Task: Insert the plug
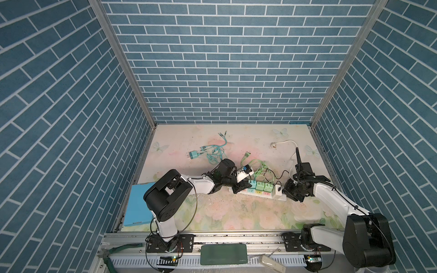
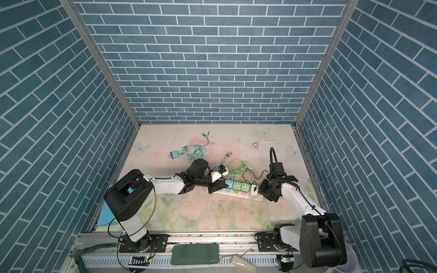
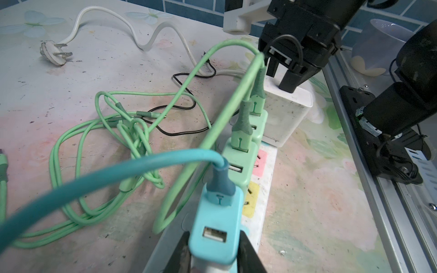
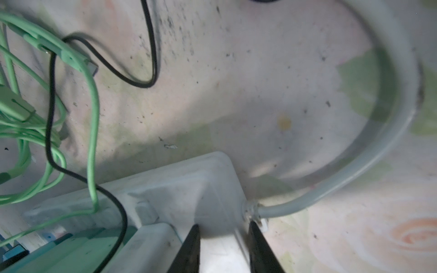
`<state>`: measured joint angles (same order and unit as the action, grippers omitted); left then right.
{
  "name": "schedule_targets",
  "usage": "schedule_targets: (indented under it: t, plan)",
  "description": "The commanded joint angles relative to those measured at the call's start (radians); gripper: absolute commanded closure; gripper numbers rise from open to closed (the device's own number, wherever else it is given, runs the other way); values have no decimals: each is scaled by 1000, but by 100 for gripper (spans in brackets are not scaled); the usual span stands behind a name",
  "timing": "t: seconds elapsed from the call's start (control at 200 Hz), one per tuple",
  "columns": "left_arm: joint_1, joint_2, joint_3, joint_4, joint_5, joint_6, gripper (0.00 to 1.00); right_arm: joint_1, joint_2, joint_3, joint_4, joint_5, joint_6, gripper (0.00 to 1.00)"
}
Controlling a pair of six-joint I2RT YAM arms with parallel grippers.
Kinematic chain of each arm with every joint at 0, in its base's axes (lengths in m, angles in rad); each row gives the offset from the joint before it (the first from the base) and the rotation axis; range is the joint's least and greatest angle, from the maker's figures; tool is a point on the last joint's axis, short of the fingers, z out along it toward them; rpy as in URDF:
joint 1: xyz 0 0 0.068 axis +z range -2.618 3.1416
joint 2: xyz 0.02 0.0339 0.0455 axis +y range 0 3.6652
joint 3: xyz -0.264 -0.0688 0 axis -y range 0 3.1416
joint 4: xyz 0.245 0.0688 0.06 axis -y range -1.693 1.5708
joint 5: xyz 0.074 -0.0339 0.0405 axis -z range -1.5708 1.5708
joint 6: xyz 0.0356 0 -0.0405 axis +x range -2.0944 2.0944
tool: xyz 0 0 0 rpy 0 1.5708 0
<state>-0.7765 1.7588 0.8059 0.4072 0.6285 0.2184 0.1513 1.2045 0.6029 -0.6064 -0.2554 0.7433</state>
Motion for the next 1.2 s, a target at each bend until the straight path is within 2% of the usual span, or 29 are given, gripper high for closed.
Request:
schedule_targets:
  t: [0.0,0.15,0.35,0.455,0.555,0.71,0.795,0.98,1.045,1.19]
  plan:
    - [-33,7,-57,-51,-33,19,77,30,43,-52,10,-22,30,67]
    - [-44,2,-90,-29,-58,28,83,46,50,-45,10,-12,34,67]
    - [-110,44,-142,7,-191,58,87,60,61,-44,16,-3,45,68]
    - [-150,82,-134,-46,-279,99,98,71,74,-40,20,-2,48,68]
    - [-150,87,-164,-7,-293,81,98,77,81,-25,17,2,49,68]
    - [-151,150,-112,-119,-320,94,98,80,72,-1,-3,14,48,68]
    - [-163,174,-139,-51,-369,100,99,80,66,8,-15,22,47,68]
    - [-164,140,-214,48,-398,96,99,81,70,15,-15,18,47,66]
    - [-163,137,-218,49,-416,91,95,80,73,11,-9,13,48,66]
    - [-163,116,-225,47,-444,73,70,81,63,14,-18,17,43,64]
